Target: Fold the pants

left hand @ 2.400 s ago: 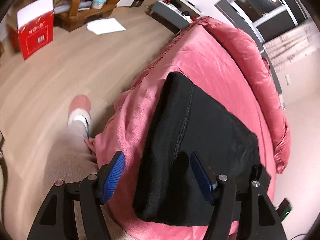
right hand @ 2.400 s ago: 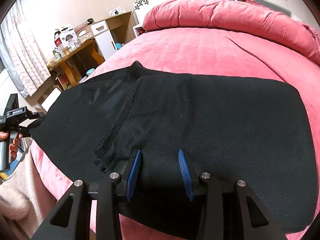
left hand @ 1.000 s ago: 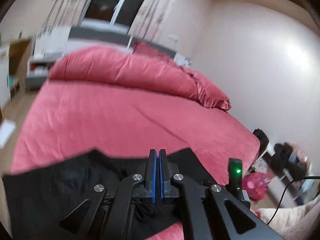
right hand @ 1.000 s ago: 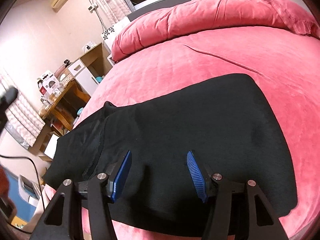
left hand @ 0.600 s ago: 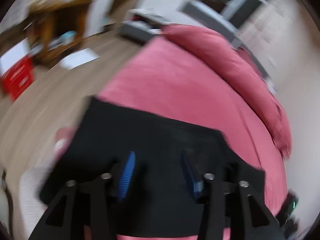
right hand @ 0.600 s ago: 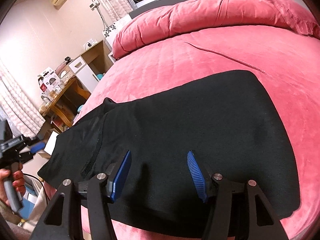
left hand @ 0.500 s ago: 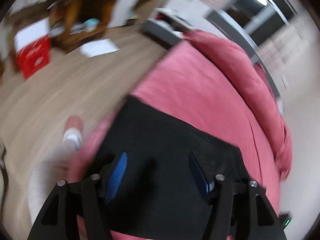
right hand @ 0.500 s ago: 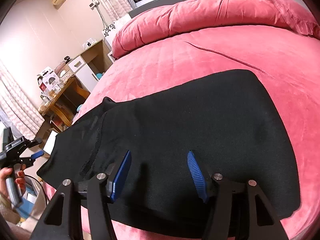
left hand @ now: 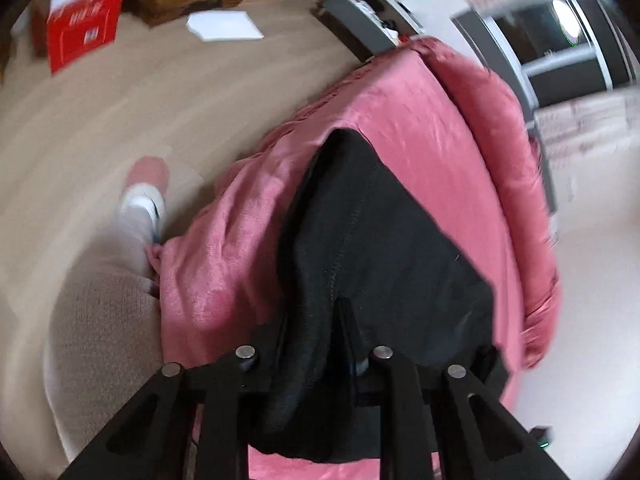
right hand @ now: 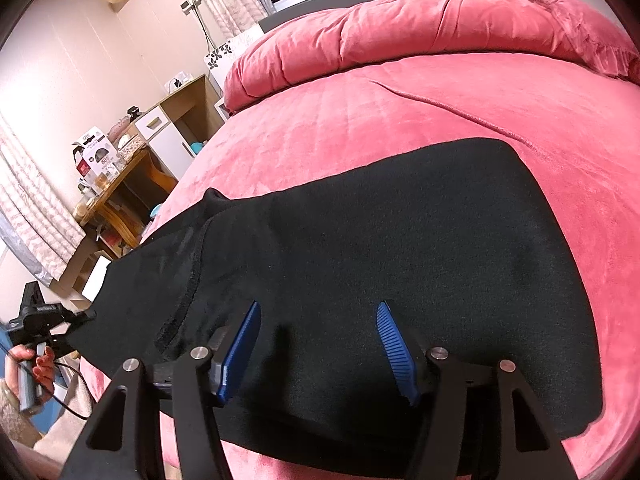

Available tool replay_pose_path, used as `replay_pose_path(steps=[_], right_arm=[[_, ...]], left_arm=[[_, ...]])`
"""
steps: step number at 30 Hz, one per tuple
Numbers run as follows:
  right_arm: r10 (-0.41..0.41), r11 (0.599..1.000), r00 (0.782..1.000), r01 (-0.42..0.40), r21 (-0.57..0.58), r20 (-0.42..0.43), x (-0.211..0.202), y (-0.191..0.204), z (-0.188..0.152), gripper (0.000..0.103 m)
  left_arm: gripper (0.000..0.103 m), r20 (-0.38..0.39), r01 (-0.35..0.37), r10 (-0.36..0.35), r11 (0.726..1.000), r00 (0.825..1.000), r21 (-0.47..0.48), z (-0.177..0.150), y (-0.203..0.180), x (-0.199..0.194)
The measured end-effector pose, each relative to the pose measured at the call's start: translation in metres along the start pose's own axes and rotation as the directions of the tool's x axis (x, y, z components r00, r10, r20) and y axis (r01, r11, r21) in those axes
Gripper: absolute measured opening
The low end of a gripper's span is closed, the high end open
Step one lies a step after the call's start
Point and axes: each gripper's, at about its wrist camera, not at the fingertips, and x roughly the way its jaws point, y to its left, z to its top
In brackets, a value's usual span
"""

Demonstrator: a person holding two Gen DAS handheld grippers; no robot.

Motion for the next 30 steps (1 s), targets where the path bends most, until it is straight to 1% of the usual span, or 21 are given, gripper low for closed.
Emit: replay_pose_path(steps=[4, 7, 9, 10, 12, 14, 15, 16, 17, 19, 22, 23, 24, 25, 26, 27, 28, 30], right_arm=[[0.006, 1.0, 1.0, -0.006, 0.005, 0.001, 0.0, -0.001, 0.0, 0.062], [0.007, 1.0, 1.0, -0.007, 0.005, 0.001, 0.0, -0.002, 0.0, 0.062], [0.008, 1.0, 1.0, -0.008, 0.006, 0.0, 0.0, -0.002, 0.0, 0.062], [0.009, 1.0, 1.0, -0.009, 0.008, 0.001, 0.0, -0.002, 0.0, 0.062], [0.01, 1.0, 1.0, -0.01, 0.009, 0.0, 0.0, -0.003, 0.001, 0.062], [0.011, 1.0, 1.0, -0.011, 0.009, -0.001, 0.0, -0.003, 0.001, 0.062], [0.012, 1.0, 1.0, -0.012, 0.01, -0.001, 0.0, -0.003, 0.001, 0.062], [0.013, 1.0, 1.0, -0.013, 0.011, -0.001, -0.001, -0.003, 0.001, 0.062], [0.015, 1.0, 1.0, -0.015, 0.014, -0.002, -0.001, -0.003, 0.002, 0.062], [0.021, 0.999, 1.0, -0.021, 0.026, -0.005, -0.002, -0.005, 0.003, 0.062], [0.034, 0.998, 0.999, -0.034, 0.062, 0.011, -0.009, -0.01, 0.008, 0.062], [0.035, 0.997, 0.999, -0.037, 0.071, 0.02, -0.012, -0.012, 0.009, 0.062], [0.035, 0.996, 0.999, -0.038, 0.084, 0.034, -0.017, -0.016, 0.011, 0.062], [0.033, 0.995, 0.999, -0.037, 0.093, 0.043, -0.02, -0.019, 0.011, 0.062], [0.028, 0.994, 0.998, -0.034, 0.107, 0.054, -0.024, -0.023, 0.013, 0.062], [0.019, 0.991, 0.998, -0.028, 0.131, 0.065, -0.029, -0.031, 0.016, 0.062], [0.014, 0.988, 0.997, -0.025, 0.153, 0.073, -0.032, -0.038, 0.017, 0.062], [0.01, 0.978, 0.996, -0.028, 0.207, 0.089, -0.04, -0.053, 0.019, 0.062]], left_arm=[[0.016, 0.075, 0.014, -0.019, 0.998, 0.997, 0.06, -0.007, -0.026, -0.015], [0.016, 0.123, 0.077, -0.091, 0.991, 0.988, 0.108, -0.01, -0.059, -0.034], [0.016, 0.145, 0.12, -0.148, 0.976, 0.978, 0.184, -0.016, -0.089, -0.046], [0.016, 0.149, 0.146, -0.185, 0.96, 0.971, 0.239, -0.021, -0.109, -0.052], [0.015, 0.148, 0.18, -0.235, 0.932, 0.961, 0.313, -0.028, -0.138, -0.06], [0.016, 0.134, 0.225, -0.298, 0.891, 0.945, 0.393, -0.04, -0.171, -0.067], [0.015, 0.123, 0.24, -0.319, 0.872, 0.94, 0.427, -0.045, -0.185, -0.071], [0.015, 0.108, 0.255, -0.341, 0.846, 0.934, 0.468, -0.052, -0.203, -0.072], [0.015, 0.096, 0.264, -0.354, 0.828, 0.93, 0.495, -0.058, -0.215, -0.072], [0.015, 0.052, 0.297, -0.389, 0.777, 0.92, 0.556, -0.074, -0.247, -0.067], [0.015, -0.036, 0.359, -0.431, 0.7, 0.902, 0.617, -0.1, -0.287, -0.056], [0.015, -0.076, 0.383, -0.439, 0.67, 0.895, 0.636, -0.111, -0.3, -0.051], [0.015, -0.12, 0.405, -0.443, 0.632, 0.888, 0.661, -0.123, -0.313, -0.044], [0.015, -0.146, 0.415, -0.444, 0.603, 0.884, 0.682, -0.134, -0.322, -0.04], [0.015, -0.177, 0.421, -0.434, 0.569, 0.883, 0.706, -0.147, -0.334, -0.032], [0.015, -0.207, 0.431, -0.425, 0.544, 0.881, 0.72, -0.156, -0.343, -0.024], [0.015, -0.234, 0.443, -0.416, 0.525, 0.878, 0.727, -0.165, -0.35, -0.015], [0.015, -0.281, 0.457, -0.384, 0.518, 0.88, 0.723, -0.18, -0.363, 0.007]])
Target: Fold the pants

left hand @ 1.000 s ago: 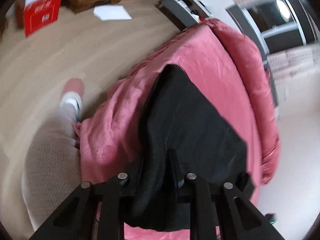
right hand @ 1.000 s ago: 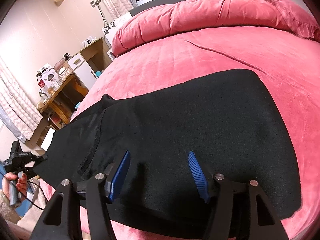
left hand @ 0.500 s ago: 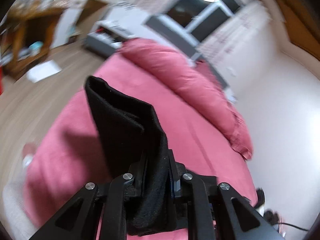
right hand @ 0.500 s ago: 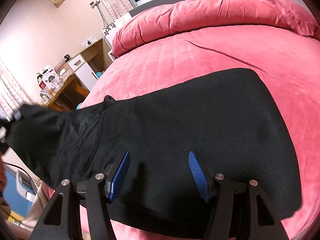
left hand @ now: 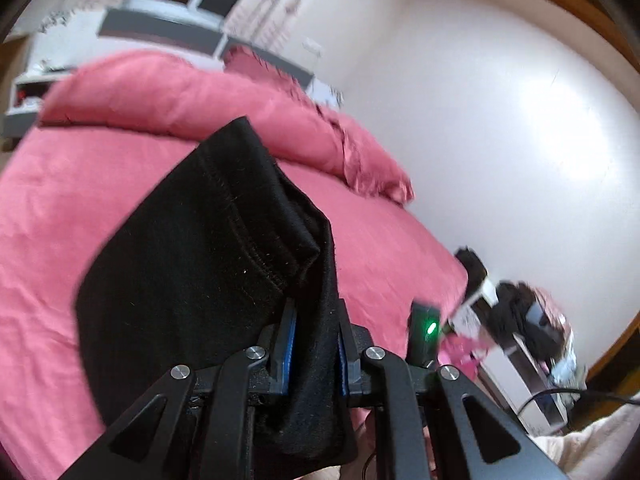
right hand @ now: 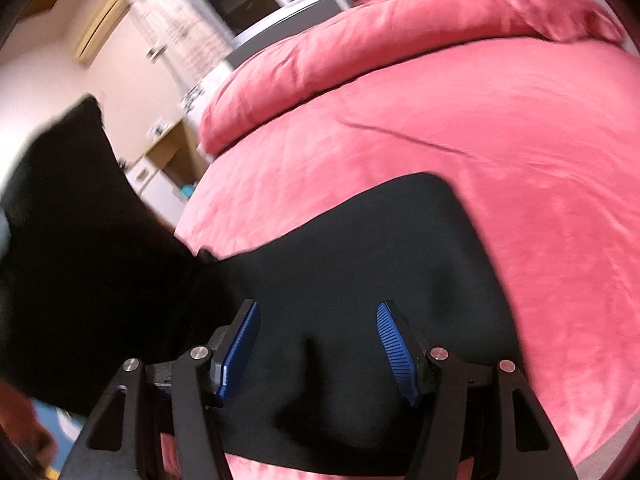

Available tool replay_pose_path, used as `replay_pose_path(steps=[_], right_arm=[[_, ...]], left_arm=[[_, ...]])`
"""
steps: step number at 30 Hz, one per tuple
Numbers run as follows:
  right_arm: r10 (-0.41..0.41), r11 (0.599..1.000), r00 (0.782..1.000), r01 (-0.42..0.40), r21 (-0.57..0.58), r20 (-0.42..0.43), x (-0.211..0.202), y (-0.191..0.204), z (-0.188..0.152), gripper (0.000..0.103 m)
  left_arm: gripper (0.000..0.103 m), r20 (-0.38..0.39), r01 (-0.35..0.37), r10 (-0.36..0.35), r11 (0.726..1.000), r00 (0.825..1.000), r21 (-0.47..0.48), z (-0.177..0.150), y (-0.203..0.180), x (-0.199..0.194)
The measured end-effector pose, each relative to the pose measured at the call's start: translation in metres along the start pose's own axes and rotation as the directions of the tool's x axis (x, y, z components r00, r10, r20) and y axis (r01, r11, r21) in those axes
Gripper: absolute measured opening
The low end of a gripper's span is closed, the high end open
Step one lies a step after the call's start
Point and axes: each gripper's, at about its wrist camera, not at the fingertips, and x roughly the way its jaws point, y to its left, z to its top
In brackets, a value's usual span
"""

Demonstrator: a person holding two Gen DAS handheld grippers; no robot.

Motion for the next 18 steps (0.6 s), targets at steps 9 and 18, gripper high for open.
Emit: replay_pose_path(steps=[9, 18], right_arm=[[0.03, 0.981, 0.998, -0.039, 0.192, 0.051, -0.024, -0.043, 0.007, 0.062], [0.057, 0.978, 0.998, -0.061, 0.197, 0.027, -0.017, -0.042, 0.004, 0.062]], left_arm=[[0.017, -0.176, -0.016, 0.031, 0.996, 0.984, 0.089, -0.028, -0.011, 0.107], [0.041, -0.342, 0.065, -0.036, 0.995, 0.939, 0.073, -0.065, -0.012, 0.129]])
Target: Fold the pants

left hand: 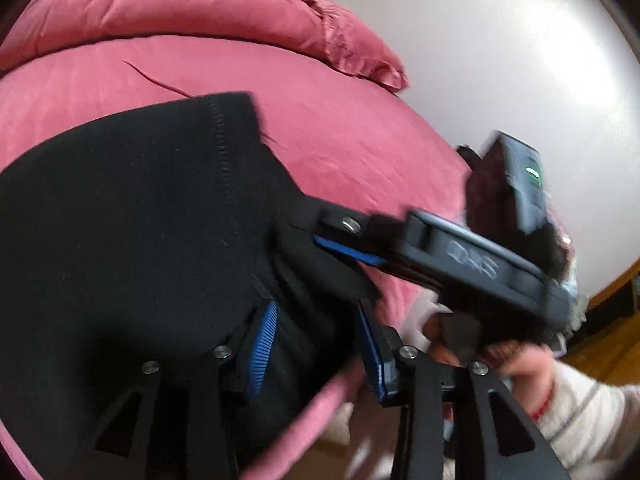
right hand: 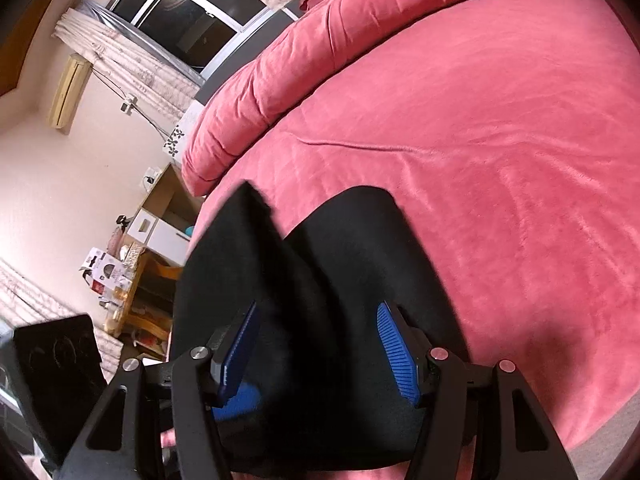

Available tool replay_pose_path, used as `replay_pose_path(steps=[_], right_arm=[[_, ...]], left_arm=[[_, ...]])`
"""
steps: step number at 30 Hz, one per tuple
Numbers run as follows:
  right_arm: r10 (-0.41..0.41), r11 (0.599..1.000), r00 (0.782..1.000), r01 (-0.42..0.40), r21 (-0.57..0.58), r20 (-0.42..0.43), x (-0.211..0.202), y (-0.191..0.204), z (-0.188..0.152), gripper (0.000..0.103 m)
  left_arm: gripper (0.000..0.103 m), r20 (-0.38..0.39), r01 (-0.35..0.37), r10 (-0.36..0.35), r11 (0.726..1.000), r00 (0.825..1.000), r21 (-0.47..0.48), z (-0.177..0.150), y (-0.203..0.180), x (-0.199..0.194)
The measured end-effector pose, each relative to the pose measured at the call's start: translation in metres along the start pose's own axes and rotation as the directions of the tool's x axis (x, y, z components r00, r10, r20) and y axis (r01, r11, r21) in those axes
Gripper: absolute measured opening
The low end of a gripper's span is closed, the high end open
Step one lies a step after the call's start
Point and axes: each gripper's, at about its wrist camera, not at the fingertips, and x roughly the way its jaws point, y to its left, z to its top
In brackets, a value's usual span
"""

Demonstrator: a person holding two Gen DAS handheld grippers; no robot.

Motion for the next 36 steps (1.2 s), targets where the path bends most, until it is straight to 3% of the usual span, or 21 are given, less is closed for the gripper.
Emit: replay_pose_path(steps=[4, 7, 10, 12, 14, 15, 16, 19, 20, 21, 23, 28, 32, 36], right_arm=[[0.019, 1.0, 1.0, -0.019, -0.003, -0.016, 0.003, -0.002, -0.001, 0.063], [0.046, 0.999, 0.998, -0.046, -0.017, -0.035, 0.007, -0.001, -0.003, 0.069], [0.042, 0.998, 0.996, -0.046, -0.049, -0.075, 0.015, 0.004, -0.005, 0.069], [0.031, 0.995, 0.995, -0.039, -0.087, -0.095, 0.02, 0.01, -0.007, 0.069], [0.024, 0.993, 0.992, -0.038, -0.111, -0.124, 0.025, 0.012, -0.009, 0.069], [0.016, 0.991, 0.991, -0.033, -0.13, -0.134, 0.026, 0.015, -0.01, 0.069], [0.015, 0.99, 0.99, -0.035, -0.14, -0.14, 0.028, 0.016, -0.011, 0.069], [-0.007, 0.984, 0.985, -0.024, -0.177, -0.172, 0.034, 0.019, -0.014, 0.064], [-0.024, 0.981, 0.984, -0.01, -0.192, -0.175, 0.037, 0.02, -0.015, 0.055], [-0.025, 0.982, 0.984, -0.009, -0.189, -0.178, 0.039, 0.02, -0.016, 0.035], [0.02, 0.987, 0.977, -0.053, -0.153, -0.212, 0.045, 0.021, -0.019, 0.018], [0.031, 0.979, 0.99, -0.058, -0.197, -0.137, 0.028, 0.036, -0.014, 0.014], [0.04, 0.959, 0.999, -0.047, -0.28, -0.029, -0.008, 0.057, 0.005, 0.013], [0.028, 0.95, 0.999, -0.018, -0.313, 0.027, -0.032, 0.064, 0.024, 0.012]], left_arm=[[0.041, 0.105, -0.006, 0.005, 1.0, 0.995, 0.011, -0.019, 0.003, -0.041], [0.041, 0.199, -0.082, 0.092, 0.995, 0.976, -0.059, -0.023, 0.024, -0.07], [0.041, 0.25, -0.221, 0.263, 0.957, 0.932, -0.186, -0.035, 0.057, -0.098], [0.041, 0.233, -0.321, 0.384, 0.908, 0.893, -0.269, -0.042, 0.083, -0.11], [0.041, 0.189, -0.413, 0.496, 0.84, 0.848, -0.352, -0.054, 0.109, -0.12], [0.041, 0.171, -0.415, 0.505, 0.825, 0.846, -0.384, -0.06, 0.12, -0.124], [0.041, 0.153, -0.39, 0.487, 0.82, 0.86, -0.419, -0.068, 0.132, -0.126], [0.042, 0.145, -0.352, 0.443, 0.839, 0.885, -0.414, -0.073, 0.134, -0.111], [0.042, 0.141, -0.367, 0.446, 0.848, 0.884, -0.384, -0.072, 0.131, -0.104], [0.042, 0.139, -0.384, 0.455, 0.851, 0.879, -0.359, -0.073, 0.128, -0.098], [0.042, 0.129, -0.436, 0.489, 0.848, 0.862, -0.303, -0.082, 0.12, -0.094], [0.039, 0.16, -0.504, 0.544, 0.831, 0.823, -0.235, -0.077, 0.098, -0.089], [0.04, 0.206, -0.489, 0.512, 0.858, 0.834, -0.156, -0.062, 0.072, -0.089], [0.04, 0.221, -0.488, 0.489, 0.871, 0.844, -0.06, -0.046, 0.048, -0.075]])
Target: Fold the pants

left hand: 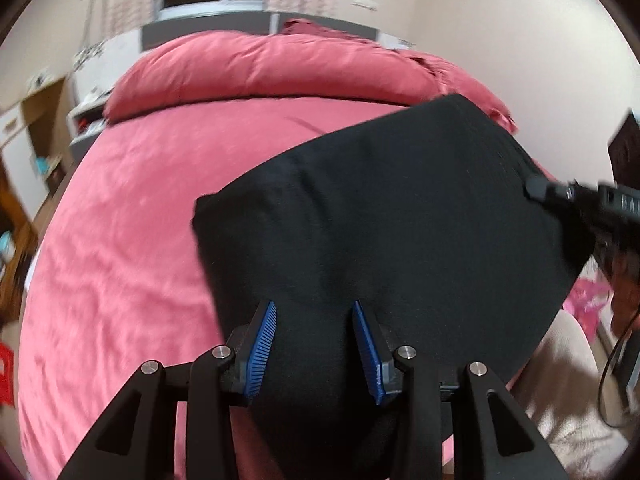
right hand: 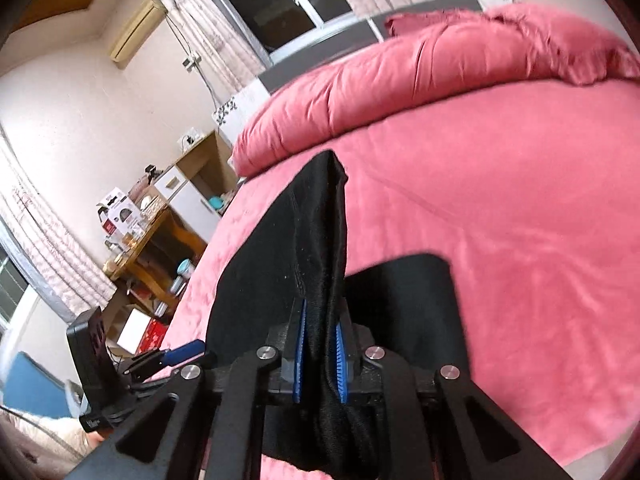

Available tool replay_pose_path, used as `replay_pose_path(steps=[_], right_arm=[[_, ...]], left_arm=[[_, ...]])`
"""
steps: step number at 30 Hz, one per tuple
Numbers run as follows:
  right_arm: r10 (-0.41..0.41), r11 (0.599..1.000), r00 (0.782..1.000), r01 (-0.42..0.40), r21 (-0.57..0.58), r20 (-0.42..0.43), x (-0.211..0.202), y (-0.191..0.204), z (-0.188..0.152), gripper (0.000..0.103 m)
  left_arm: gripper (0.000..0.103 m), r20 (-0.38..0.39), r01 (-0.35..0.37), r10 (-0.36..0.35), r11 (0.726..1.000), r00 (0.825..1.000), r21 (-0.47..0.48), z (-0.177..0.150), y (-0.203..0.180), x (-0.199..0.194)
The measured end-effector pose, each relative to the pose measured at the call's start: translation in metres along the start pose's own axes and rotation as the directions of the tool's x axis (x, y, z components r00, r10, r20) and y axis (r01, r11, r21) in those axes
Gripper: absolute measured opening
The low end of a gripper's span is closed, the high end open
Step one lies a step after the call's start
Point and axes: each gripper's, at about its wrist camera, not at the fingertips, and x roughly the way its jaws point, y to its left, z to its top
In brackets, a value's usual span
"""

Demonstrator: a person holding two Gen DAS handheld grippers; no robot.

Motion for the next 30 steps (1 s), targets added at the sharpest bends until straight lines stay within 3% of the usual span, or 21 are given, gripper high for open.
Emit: replay_pose_path(steps=[4, 9, 11, 14, 16, 18, 21, 25, 30], right_arm=[[-0.05, 0.999, 0.999, 0.05, 0.008, -0.006, -0.007, -0.012, 0.004, 0.012], [-0.102, 0.989, 0.988, 0.114, 0.098, -0.119, 0.024, -0.043, -0.019, 0.012], [-0.129, 0.981, 0.978, 0.15, 0.122, -0.164, 0.04, -0.053, -0.03, 0.014], [-0.11, 0.972, 0.984, 0.136, 0.193, -0.141, 0.046, -0.064, -0.037, 0.015], [-0.105, 0.969, 0.983, 0.135, 0.208, -0.148, 0.045, -0.064, -0.035, 0.015], [-0.137, 0.972, 0.977, 0.164, 0.17, -0.161, 0.042, -0.058, -0.03, 0.023], [-0.25, 0.964, 0.96, 0.259, 0.063, -0.125, 0.023, -0.047, -0.015, 0.029], [-0.221, 0.975, 0.974, 0.222, 0.013, -0.057, 0.009, -0.032, 0.005, 0.029], [-0.185, 0.981, 0.981, 0.181, -0.068, -0.06, 0.031, -0.005, 0.024, 0.029]], left_arm=[[0.04, -0.048, 0.013, -0.009, 0.997, 0.999, 0.072, 0.008, -0.022, 0.017], [0.04, -0.099, -0.044, 0.057, 0.99, 0.993, 0.134, -0.003, -0.038, 0.04], [0.04, -0.092, -0.073, 0.091, 0.98, 0.992, 0.183, -0.01, -0.044, 0.044], [0.041, -0.07, -0.082, 0.1, 0.971, 0.993, 0.222, -0.015, -0.048, 0.043], [0.042, -0.079, -0.066, 0.084, 0.977, 0.993, 0.2, -0.013, -0.045, 0.04], [0.042, -0.094, -0.036, 0.051, 0.987, 0.994, 0.157, -0.012, -0.039, 0.032], [0.042, -0.104, 0.005, 0.003, 0.997, 0.995, 0.077, -0.004, -0.026, 0.018], [0.042, -0.084, -0.036, 0.035, 0.999, 0.996, -0.008, 0.02, -0.01, 0.015], [0.042, -0.087, -0.058, 0.056, 0.998, 0.995, -0.024, 0.048, -0.009, 0.031]])
